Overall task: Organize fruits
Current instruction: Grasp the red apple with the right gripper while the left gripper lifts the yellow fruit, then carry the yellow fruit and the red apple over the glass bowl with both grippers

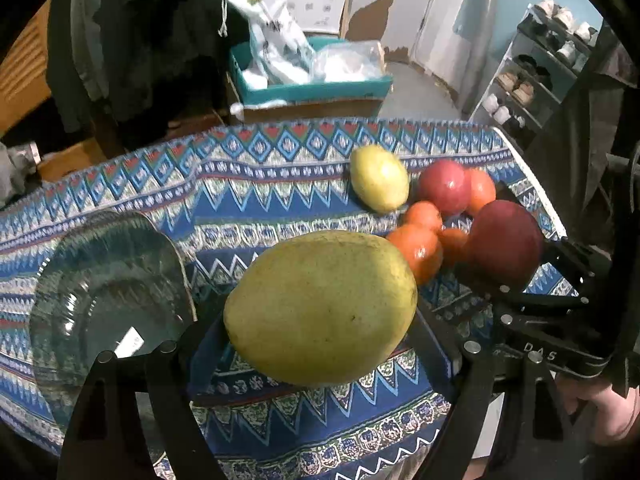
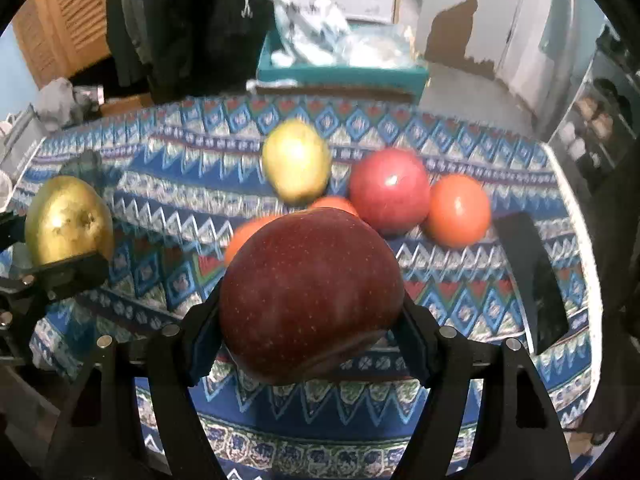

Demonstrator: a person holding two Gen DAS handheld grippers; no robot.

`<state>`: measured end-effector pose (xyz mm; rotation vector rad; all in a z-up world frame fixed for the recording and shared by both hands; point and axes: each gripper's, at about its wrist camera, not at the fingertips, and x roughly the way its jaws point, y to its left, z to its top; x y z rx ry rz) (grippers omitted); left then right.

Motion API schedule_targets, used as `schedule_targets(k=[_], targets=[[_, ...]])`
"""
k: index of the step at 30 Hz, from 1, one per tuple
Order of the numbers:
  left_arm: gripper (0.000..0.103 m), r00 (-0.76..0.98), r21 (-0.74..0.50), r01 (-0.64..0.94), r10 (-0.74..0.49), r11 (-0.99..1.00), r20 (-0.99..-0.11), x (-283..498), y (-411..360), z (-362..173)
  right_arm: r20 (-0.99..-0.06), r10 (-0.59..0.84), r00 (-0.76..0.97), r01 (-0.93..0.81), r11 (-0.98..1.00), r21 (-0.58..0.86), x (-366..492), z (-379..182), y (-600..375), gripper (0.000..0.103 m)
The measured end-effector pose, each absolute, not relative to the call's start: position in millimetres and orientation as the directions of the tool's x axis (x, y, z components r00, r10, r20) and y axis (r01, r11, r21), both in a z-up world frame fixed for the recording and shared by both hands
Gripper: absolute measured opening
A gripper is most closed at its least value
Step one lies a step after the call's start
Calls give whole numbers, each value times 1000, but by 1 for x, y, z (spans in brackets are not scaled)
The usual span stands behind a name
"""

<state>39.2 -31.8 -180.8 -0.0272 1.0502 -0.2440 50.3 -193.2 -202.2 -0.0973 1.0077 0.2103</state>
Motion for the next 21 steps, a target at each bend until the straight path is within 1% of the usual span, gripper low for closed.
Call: schedule_targets(k=[10,21], targets=[[86,562,-136,160,-203,978,-802,33,-19,-144,-774,149,616,-231,973,3,47,-155,-193,74],[86,642,-143,151,-207,978,-738,27,-9,-105,-713,151,685,-220,976,-4,46,-118,-197,74]])
